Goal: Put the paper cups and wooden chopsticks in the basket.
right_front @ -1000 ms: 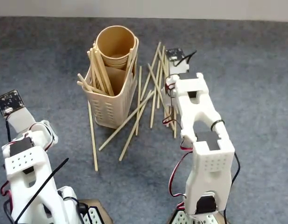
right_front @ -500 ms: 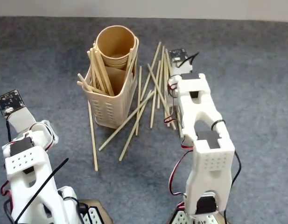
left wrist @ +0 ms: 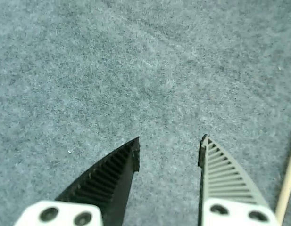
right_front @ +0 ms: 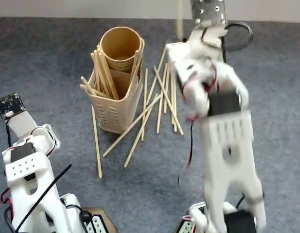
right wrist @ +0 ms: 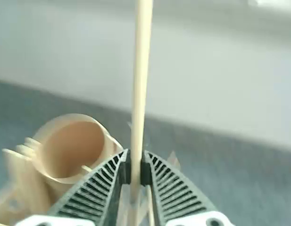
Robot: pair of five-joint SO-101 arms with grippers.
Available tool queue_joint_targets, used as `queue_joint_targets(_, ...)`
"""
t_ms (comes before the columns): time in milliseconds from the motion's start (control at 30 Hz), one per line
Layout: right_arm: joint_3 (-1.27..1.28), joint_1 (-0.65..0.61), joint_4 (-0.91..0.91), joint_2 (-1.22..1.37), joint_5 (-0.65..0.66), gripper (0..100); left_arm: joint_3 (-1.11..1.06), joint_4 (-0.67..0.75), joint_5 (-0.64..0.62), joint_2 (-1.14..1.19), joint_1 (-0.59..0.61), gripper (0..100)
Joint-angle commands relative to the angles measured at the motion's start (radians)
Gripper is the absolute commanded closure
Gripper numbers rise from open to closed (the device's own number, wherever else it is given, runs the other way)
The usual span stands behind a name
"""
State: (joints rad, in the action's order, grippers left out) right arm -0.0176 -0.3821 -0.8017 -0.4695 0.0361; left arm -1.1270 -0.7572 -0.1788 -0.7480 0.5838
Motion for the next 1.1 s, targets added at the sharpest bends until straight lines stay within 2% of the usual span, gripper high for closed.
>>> queue_joint_targets(0, 0.064, -0.13, 0.18, -0.14, -0.008, 99.2, 0.019, 0.015, -0.006, -0.01, -0.019, 79)
queue_joint_targets(167, 0.314, -0.305, 0.486, -0.142, -0.025, 99.2, -0.002, 0.063, -0.005, -0.01, -0.013, 79)
queue_joint_targets(267, 0.513, -0.321, 0.691, -0.131, -0.068, 99.2, -0.021, 0.106, -0.005, -0.01, -0.012, 79)
queue_joint_targets(367, 0.627, -0.318, 0.794, -0.13, -0.071, 99.2, -0.021, 0.106, -0.005, -0.01, -0.012, 79)
queue_joint_targets(567, 0.651, -0.317, 0.803, -0.124, -0.071, 98.5, -0.021, 0.104, -0.005, -0.01, -0.012, 79)
queue_joint_targets(800, 0.648, -0.286, 0.716, -0.134, -0.071, 81.1, -0.021, 0.103, -0.005, -0.01, -0.015, 79)
queue_joint_targets(967, 0.644, -0.283, 0.694, -0.136, -0.064, 80.7, -0.022, 0.103, -0.005, -0.01, -0.016, 79)
queue_joint_targets(1067, 0.587, -0.232, 0.568, -0.154, -0.041, 80.7, -0.022, 0.103, -0.005, -0.01, -0.016, 79)
